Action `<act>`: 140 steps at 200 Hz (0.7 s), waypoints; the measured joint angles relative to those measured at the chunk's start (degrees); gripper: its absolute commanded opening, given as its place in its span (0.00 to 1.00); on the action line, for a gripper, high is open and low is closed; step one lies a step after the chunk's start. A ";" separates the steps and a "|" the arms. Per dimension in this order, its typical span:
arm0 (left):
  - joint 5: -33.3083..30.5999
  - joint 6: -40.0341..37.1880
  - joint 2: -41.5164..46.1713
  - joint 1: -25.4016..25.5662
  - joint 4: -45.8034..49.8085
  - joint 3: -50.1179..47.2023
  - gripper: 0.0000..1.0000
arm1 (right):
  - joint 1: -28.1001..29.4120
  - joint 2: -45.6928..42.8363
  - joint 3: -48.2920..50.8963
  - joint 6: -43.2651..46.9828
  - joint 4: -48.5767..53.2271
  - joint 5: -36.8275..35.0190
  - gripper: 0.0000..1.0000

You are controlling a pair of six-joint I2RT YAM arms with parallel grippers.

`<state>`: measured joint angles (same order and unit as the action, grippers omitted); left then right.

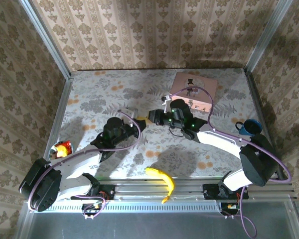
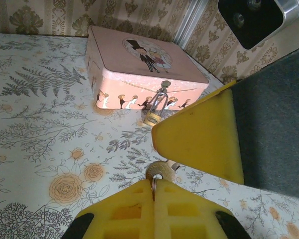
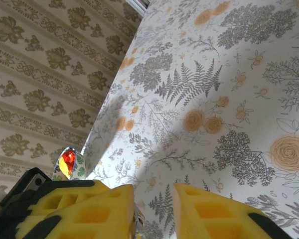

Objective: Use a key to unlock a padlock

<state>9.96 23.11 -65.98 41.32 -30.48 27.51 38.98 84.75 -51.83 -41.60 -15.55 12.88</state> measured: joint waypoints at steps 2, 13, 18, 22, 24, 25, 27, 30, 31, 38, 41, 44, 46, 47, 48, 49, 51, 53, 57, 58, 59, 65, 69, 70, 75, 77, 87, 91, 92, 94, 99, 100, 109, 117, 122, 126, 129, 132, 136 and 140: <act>0.00 0.02 0.02 -0.02 0.02 -0.02 0.00 | 0.02 0.02 0.00 0.07 -0.07 0.00 0.19; 0.17 0.07 0.07 -0.13 0.00 -0.02 0.00 | 0.07 0.20 0.00 -0.39 -0.68 0.04 0.16; 0.26 0.11 0.09 -0.15 0.00 -0.02 0.00 | 0.09 0.24 -0.02 -0.33 -0.85 0.04 0.15; 0.35 0.22 0.09 -0.17 0.00 -0.02 0.00 | 0.09 0.31 -0.04 -0.44 -1.01 0.04 0.14; 0.35 0.22 0.09 -0.17 0.00 -0.02 0.00 | 0.09 0.31 -0.04 -0.42 -1.03 0.07 0.14; 0.37 0.24 0.09 -0.17 0.00 -0.02 0.00 | 0.09 0.35 -0.04 -0.46 -1.05 0.04 0.14; 0.37 0.24 0.09 -0.17 0.00 -0.02 0.00 | 0.09 0.37 -0.07 -0.48 -1.07 0.04 0.14; 0.39 0.26 0.09 -0.17 0.00 -0.02 0.00 | 0.09 0.39 -0.09 -0.46 -1.05 0.04 0.12; 0.42 0.26 0.09 -0.17 0.00 -0.02 0.00 | 0.09 0.39 -0.09 -0.46 -1.05 0.04 0.12; 0.59 0.33 0.09 -0.17 0.00 -0.02 0.00 | 0.09 0.50 -0.11 -0.55 -1.09 0.07 0.09; 0.59 0.42 0.09 -0.17 0.02 -0.04 0.00 | 0.09 0.50 -0.11 -0.57 -1.09 0.04 0.07; 0.63 0.44 0.09 -0.17 0.02 -0.09 0.00 | 0.09 0.52 -0.11 -0.48 -1.11 0.09 0.06; 0.63 0.46 0.09 -0.17 0.02 -0.11 0.00 | 0.09 0.55 -0.11 -0.79 -1.18 0.24 0.05; 0.66 0.46 0.09 -0.17 0.02 -0.13 0.00 | 0.09 0.55 -0.11 -0.74 -1.20 0.28 0.04; 0.70 0.46 0.09 -0.17 0.02 -0.13 0.00 | 0.09 0.55 -0.11 -0.68 -1.20 0.31 0.04; 0.76 0.46 0.09 -0.17 0.02 -0.17 0.00 | 0.09 0.55 -0.17 -0.55 -1.27 0.50 0.03; 0.79 0.46 0.09 -0.17 0.04 -0.24 0.00 | 0.09 0.55 -0.20 -0.61 -1.27 0.55 0.03; 0.79 0.48 0.09 -0.17 0.04 -0.26 0.00 | 0.09 0.57 -0.22 -0.85 -1.33 0.72 0.01; 0.79 0.48 0.09 -0.17 0.02 -0.39 0.00 | 0.13 0.61 -0.33 -0.52 -1.44 0.79 0.00; 0.79 0.48 0.09 -0.17 0.02 -0.42 0.00 | 0.17 0.61 -0.37 -0.70 -1.44 0.85 0.00; 0.79 0.48 0.09 -0.17 0.02 -0.44 0.00 | 0.22 0.61 -0.39 -0.74 -1.44 0.85 0.00; 0.79 0.50 0.22 -0.17 0.00 -0.55 0.00 | 0.26 0.68 -0.50 -0.68 -1.38 0.90 0.00; 0.79 0.55 0.28 -0.20 0.02 -0.55 0.00 | 0.28 0.76 -0.57 -0.55 -1.40 0.90 0.00; 0.79 0.57 0.31 -0.20 0.02 -0.55 0.00 | 0.28 0.79 -0.59 -0.61 -1.40 0.90 0.00; 0.79 0.66 0.39 -0.28 0.04 -0.55 0.00 | 0.28 0.85 -0.63 -0.59 -1.42 0.92 0.00; 0.79 0.68 0.44 -0.28 0.04 -0.55 0.00 | 0.28 0.85 -0.68 -0.52 -1.42 0.94 0.00; 0.81 0.76 0.48 -0.44 0.02 -0.55 0.01 | 0.28 0.85 -0.74 -0.39 -1.40 0.96 0.00; 0.87 0.87 0.52 -0.52 0.04 -0.55 0.07 | 0.28 0.85 -0.85 -0.15 -1.27 0.96 0.00; 0.90 0.85 0.55 -0.55 0.04 -0.55 0.09 | 0.28 0.85 -0.85 -0.15 -1.20 0.96 0.00; 0.94 0.87 0.57 -0.57 0.04 -0.55 0.12 | 0.28 0.85 -0.96 -0.13 -1.11 0.96 0.00; 1.22 0.94 0.72 -0.72 0.26 -0.55 0.23 | 0.28 0.85 -1.14 0.20 -0.76 0.96 0.00; 1.27 0.92 0.76 -0.76 0.28 -0.55 0.25 | 0.28 0.85 -1.18 0.31 -0.66 0.96 0.00; 1.95 0.98 1.22 -1.22 0.68 -0.55 0.45 | 0.31 0.83 -1.75 1.25 0.42 0.90 0.00; 2.95 1.07 2.12 -2.03 1.42 -0.55 0.59 | 0.31 0.66 -2.38 2.69 1.86 0.74 0.00; 3.72 1.05 2.91 -2.73 2.01 -0.55 0.66 | 0.31 0.48 -2.80 3.45 3.02 0.57 0.00; 4.24 1.07 3.67 -3.48 2.67 -0.55 0.69 | 0.31 0.24 -3.10 4.44 3.98 0.31 0.00; 4.57 1.03 4.17 -4.02 2.97 -0.55 0.72 | 0.28 0.02 -3.34 4.94 4.79 0.13 0.00; 5.07 1.03 4.92 -4.76 3.52 -0.55 0.73 | 0.28 -0.26 -3.67 5.92 5.77 -0.17 0.00; 5.84 1.01 6.01 -5.88 4.31 -0.55 0.75 | 0.28 -0.66 -4.13 6.86 7.13 -0.46 0.00; 6.56 0.76 6.99 -6.91 5.03 -0.55 0.75 | 0.28 -1.09 -4.81 8.20 8.85 -0.72 0.00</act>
<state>16.51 23.88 -58.98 34.41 -25.45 26.96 39.27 83.66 -56.64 -33.41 -6.70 12.16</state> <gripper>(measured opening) 0.711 0.042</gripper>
